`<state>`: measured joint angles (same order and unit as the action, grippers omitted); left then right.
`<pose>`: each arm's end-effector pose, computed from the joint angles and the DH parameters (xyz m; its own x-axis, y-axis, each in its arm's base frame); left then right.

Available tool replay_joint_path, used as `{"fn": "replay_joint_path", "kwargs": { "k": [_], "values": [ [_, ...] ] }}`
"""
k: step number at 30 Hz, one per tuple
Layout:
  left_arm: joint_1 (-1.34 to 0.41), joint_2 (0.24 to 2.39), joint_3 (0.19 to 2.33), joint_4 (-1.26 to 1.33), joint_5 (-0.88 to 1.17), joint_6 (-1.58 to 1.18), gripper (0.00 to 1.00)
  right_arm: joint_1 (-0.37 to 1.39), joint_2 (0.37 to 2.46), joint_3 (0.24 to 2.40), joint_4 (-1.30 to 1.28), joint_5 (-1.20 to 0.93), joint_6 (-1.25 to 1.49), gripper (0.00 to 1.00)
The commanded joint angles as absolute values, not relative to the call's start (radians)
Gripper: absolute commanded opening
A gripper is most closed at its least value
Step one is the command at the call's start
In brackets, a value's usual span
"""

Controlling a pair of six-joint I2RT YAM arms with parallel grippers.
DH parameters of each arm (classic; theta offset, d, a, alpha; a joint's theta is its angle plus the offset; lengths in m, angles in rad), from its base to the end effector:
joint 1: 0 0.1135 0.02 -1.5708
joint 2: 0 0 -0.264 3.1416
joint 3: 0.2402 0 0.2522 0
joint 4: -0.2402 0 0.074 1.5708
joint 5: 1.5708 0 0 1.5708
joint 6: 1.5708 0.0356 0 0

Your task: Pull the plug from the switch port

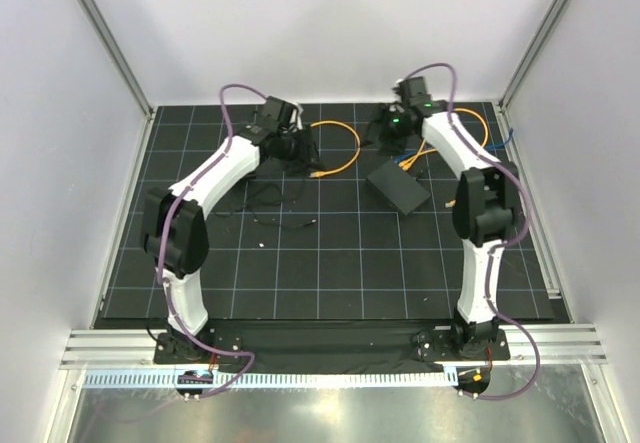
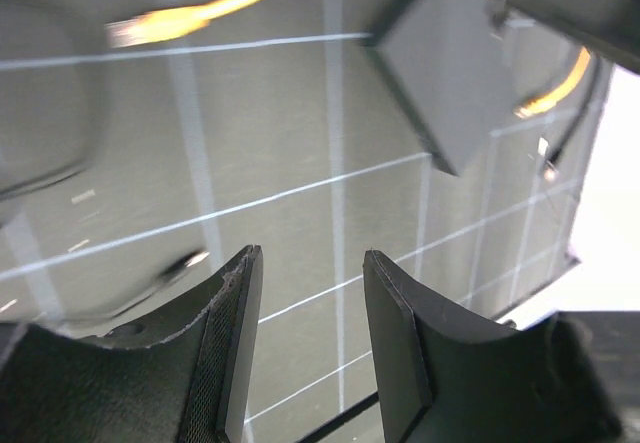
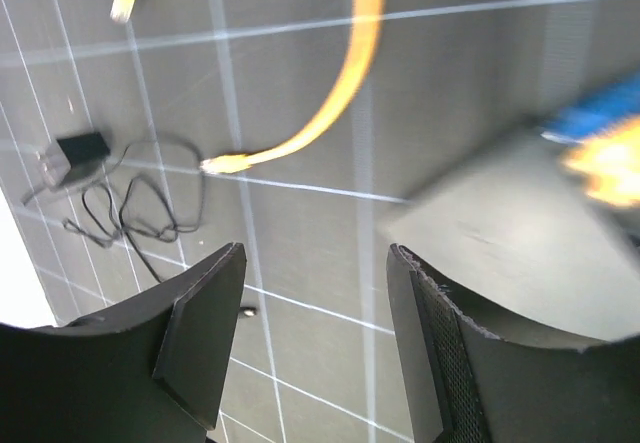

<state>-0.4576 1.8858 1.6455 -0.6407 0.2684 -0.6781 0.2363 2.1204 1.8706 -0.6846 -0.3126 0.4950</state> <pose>0.3752 -0.1953 0.2809 -0.9011 -0.2304 -0.3673 0.0155 0.8293 -0.5585 0.4585 0.1217 0.2494 -0.8783 0.2535 -0.4055 0.0191 0.8658 0.5000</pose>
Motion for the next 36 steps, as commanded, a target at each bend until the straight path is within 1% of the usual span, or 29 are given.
{"fn": "replay_joint_path", "kwargs": {
  "k": [1,5,6,8,9,12,15,17,22,28,36],
  "values": [
    [-0.521,1.955,1.73,-0.562,0.347,-0.687,0.49,0.129,1.978,1.758,-0.666,-0.325,0.494,0.65],
    [-0.601,2.055,1.831,-0.497,0.396,-0.693,0.49,0.026,1.876,1.541,-0.507,-0.406,0.528,0.62],
    [-0.617,2.072,1.848,-0.485,0.397,-0.689,0.49,0.012,1.859,1.44,-0.411,-0.443,0.546,0.61],
    [-0.671,2.118,1.884,-0.444,0.365,-0.675,0.48,-0.058,1.815,1.334,-0.313,-0.48,0.598,0.57],
    [-0.69,2.131,1.888,-0.419,0.35,-0.67,0.48,-0.081,1.8,1.236,-0.214,-0.503,0.651,0.55],
    [-0.742,2.221,1.953,-0.385,0.333,-0.67,0.49,-0.138,1.776,1.113,-0.089,-0.549,0.693,0.55],
    [-0.77,2.292,2.02,-0.385,0.331,-0.664,0.49,-0.175,1.793,1.074,-0.051,-0.569,0.692,0.55],
    [-0.784,2.312,2.055,-0.385,0.293,-0.631,0.49,-0.198,1.799,1.055,-0.023,-0.577,0.698,0.55],
    [-0.795,2.385,2.12,-0.368,0.29,-0.64,0.49,-0.222,1.83,1.071,-0.008,-0.592,0.69,0.54],
    [-0.796,2.414,2.12,-0.348,0.296,-0.663,0.49,-0.229,1.888,1.08,-0.005,-0.607,0.695,0.52],
    [-0.795,2.422,2.143,-0.331,0.279,-0.675,0.47,-0.229,1.944,1.081,0.069,-0.634,0.724,0.49]
  ]
}}
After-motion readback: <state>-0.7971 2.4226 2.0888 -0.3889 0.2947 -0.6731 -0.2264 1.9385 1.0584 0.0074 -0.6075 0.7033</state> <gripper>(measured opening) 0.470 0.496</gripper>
